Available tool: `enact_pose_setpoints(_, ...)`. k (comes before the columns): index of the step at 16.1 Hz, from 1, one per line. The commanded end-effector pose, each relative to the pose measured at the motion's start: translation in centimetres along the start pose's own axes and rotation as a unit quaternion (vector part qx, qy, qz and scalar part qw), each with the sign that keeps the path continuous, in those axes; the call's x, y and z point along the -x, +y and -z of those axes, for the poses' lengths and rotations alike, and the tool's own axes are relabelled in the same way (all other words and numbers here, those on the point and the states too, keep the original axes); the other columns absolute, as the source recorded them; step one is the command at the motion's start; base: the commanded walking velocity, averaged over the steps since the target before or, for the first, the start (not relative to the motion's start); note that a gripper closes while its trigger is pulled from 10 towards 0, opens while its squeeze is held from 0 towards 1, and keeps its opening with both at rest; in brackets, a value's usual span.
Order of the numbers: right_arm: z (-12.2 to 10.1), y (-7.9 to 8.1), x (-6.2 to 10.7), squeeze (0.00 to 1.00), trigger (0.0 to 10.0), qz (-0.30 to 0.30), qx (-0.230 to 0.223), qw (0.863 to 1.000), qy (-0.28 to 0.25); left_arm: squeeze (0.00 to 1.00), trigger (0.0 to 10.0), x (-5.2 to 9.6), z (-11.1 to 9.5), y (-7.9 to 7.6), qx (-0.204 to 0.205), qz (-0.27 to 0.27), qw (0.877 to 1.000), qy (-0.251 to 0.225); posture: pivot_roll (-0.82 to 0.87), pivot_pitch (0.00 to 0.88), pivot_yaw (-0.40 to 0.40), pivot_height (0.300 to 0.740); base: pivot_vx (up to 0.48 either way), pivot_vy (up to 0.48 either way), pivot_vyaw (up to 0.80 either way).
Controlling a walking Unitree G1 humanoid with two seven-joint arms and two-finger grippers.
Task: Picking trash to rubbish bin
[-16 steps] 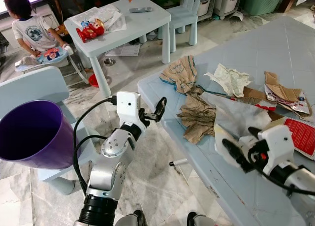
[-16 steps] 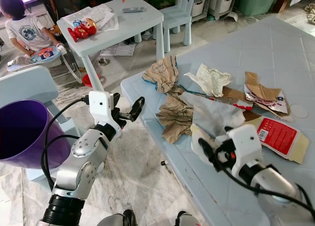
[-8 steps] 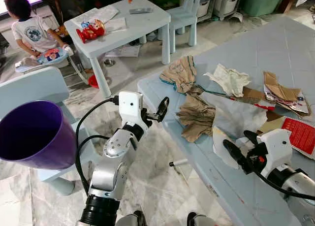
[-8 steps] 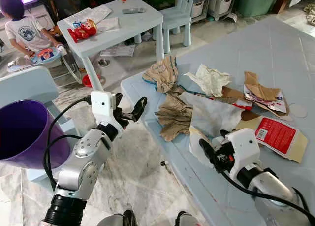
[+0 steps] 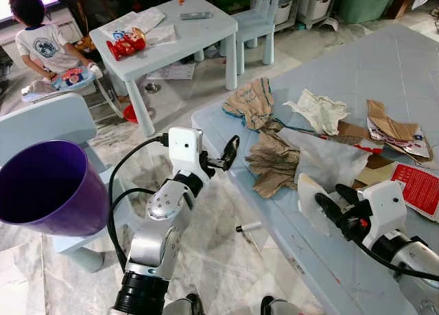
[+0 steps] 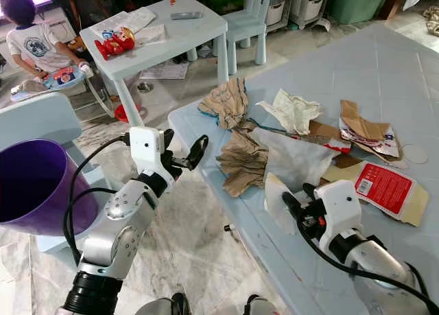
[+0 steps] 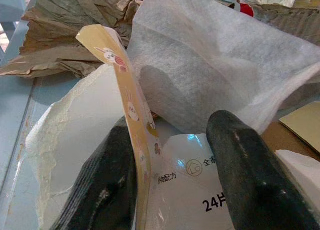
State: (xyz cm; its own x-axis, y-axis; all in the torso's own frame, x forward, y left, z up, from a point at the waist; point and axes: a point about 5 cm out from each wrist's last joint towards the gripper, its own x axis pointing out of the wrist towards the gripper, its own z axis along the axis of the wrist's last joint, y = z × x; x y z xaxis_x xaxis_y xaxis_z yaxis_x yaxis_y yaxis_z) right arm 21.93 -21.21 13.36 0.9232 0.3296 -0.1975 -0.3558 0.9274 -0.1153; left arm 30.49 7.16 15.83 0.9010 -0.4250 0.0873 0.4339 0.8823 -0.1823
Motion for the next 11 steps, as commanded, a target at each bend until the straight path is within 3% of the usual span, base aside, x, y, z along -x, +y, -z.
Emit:
enact_pose_setpoints(1,0.8,0.0,0.2,0.0,0.0,0.003,-0.006,1.0,0.018,0.0,10.0,0.0,0.3,0.1,-0.003,0.0,1.0,0.008,-0.13,0.182,0.051,0.74,0.0,0.0,0.0)
enact_pose_setpoints(6,0.0,-0.5,0.5,0.0,0.0,0.018,-0.031,0.999,-0.014,0.0,10.0,-0.2,0.6,-0.5,0.006,0.015,1.0,0.013,-0.14,0.184,0.052,0.74,0.0,0.0,0.0)
enact_pose_setpoints(11,-1.5,-0.8,0.7,0.0,0.0,0.023,-0.043,0.998,-0.05,0.0,10.0,-1.2,1.6,-3.1,0.024,0.098,0.994,0.04,-0.17,0.186,0.055,0.74,0.0,0.0,0.0)
